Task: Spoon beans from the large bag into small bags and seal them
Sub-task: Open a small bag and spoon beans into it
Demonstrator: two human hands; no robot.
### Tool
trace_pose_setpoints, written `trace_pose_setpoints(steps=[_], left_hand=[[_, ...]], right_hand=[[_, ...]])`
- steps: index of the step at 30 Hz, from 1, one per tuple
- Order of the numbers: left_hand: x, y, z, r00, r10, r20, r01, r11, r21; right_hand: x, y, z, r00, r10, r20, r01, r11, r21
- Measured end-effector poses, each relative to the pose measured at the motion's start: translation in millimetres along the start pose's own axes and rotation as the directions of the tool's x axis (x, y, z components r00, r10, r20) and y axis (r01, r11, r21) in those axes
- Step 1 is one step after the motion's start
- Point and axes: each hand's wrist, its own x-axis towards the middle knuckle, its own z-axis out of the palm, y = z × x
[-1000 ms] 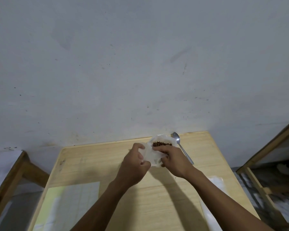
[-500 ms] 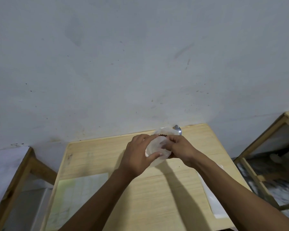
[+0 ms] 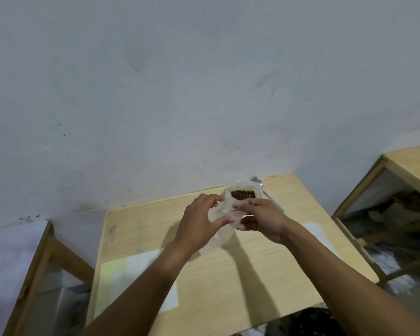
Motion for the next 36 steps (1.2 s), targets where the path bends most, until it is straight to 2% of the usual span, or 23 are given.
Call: trace_pose_setpoints(steps=[2, 3, 5, 8, 10, 12, 15, 20, 26, 28, 32, 36], left_hand=[[2.4, -1.2, -1.9, 1.000, -0.014, -0.025, 0.013, 0.999, -0.030], [4.0, -2.3, -2.3, 0.999, -0.025, -0.035, 0.024, 0.999, -0.029], [8.4, -5.9, -0.5, 0.997, -0.059, -0.041, 0.058, 0.998, -0.029], [17.7, -12.0, 6.9, 0.993, -0.115, -0.030, 0.114, 0.993, -0.039], [27.6, -16.9, 14.4, 0.989, -0.146, -0.028, 0.145, 0.989, -0.026], [39.3, -19.4, 22.0, 0.985, -0.172, -0.021, 0.171, 0.985, -0.019], [58.4, -23.3, 35.1, 0.981, -0.196, -0.013, 0.196, 0.981, -0.003], [78.6, -36.8, 54.9, 0.983, -0.184, -0.029, 0.185, 0.981, 0.056], [92.8, -44.2, 59.7, 0.960, -0.280, -0.012, 0.280, 0.954, 0.108], [95.7, -46.8, 61.9, 0.954, -0.300, -0.011, 0.299, 0.949, 0.101], [101.3, -49.8, 67.7, 0.949, -0.314, -0.002, 0.312, 0.942, 0.125], [104.1, -53.4, 71.5, 0.943, -0.332, 0.006, 0.327, 0.933, 0.148]], right_hand=[[-1.8, -0.1, -5.5, 0.999, -0.005, 0.033, 0.003, 0.997, 0.076], [1.2, 1.3, -10.3, 1.000, -0.017, -0.008, 0.018, 0.995, 0.101], [15.2, 7.3, -26.2, 0.975, -0.049, -0.215, 0.072, 0.992, 0.103], [47.5, 23.4, -62.7, 0.832, -0.089, -0.547, 0.082, 0.996, -0.037], [67.9, 31.6, -86.2, 0.764, -0.126, -0.633, -0.018, 0.976, -0.216], [85.1, 37.7, -104.9, 0.750, -0.165, -0.640, -0.128, 0.914, -0.385], [110.9, 43.1, -124.5, 0.788, -0.201, -0.581, -0.216, 0.795, -0.567], [155.3, 42.2, -145.8, 0.858, -0.231, -0.459, -0.228, 0.631, -0.742], [189.7, 40.6, -150.7, 0.859, -0.237, -0.455, -0.340, 0.401, -0.851], [196.4, 43.0, -150.8, 0.851, -0.216, -0.478, -0.364, 0.412, -0.835], [207.9, 46.5, -158.1, 0.833, -0.078, -0.548, -0.427, 0.539, -0.726], [198.2, 45.9, -169.4, 0.811, -0.121, -0.572, -0.302, 0.751, -0.587]])
